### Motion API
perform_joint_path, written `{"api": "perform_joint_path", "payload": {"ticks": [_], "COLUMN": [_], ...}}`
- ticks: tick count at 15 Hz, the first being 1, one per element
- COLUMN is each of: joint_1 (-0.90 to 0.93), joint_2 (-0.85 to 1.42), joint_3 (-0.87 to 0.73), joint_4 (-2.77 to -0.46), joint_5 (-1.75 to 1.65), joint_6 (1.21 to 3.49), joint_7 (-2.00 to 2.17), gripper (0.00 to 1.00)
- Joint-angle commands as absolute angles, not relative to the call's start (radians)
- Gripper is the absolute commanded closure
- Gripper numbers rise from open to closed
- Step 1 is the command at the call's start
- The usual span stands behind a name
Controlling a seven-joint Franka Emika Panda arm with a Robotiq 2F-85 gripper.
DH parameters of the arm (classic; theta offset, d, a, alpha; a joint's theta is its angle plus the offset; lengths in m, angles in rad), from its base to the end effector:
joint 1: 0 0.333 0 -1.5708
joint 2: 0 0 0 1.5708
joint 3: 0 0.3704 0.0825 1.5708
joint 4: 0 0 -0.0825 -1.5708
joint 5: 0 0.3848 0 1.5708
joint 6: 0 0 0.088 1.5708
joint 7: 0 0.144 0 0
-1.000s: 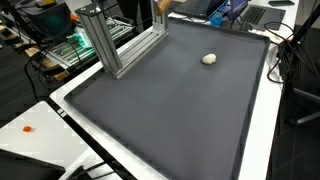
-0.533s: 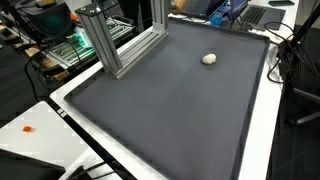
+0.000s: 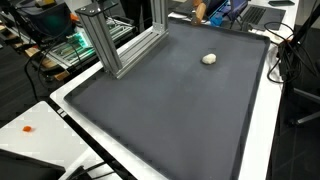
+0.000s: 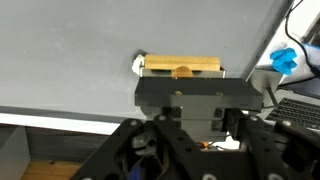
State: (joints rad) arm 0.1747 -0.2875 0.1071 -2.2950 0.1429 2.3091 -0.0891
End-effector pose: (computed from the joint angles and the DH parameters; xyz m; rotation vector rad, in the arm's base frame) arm 0.4631 0.1445 0.5116 -2.9613 -0.4338 -0.4388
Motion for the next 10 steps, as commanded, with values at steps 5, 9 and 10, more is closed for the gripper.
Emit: {"api": "perform_joint_path", "payload": {"ticks": [5, 9, 10], "joint_1": [0.154, 0.144, 0.141], "joint_2": [-0.033, 0.080, 0.107], "joint_3": [0.113, 0.112, 0.109], "joint_4": [-2.111, -2.019, -1.998], "joint_5": [0.097, 0.037, 0.021], "joint_6": [2.354, 2.348, 2.349], "joint_7": [-0.099, -0.079, -0.072], "gripper": [0.73, 0.73, 0.73]}}
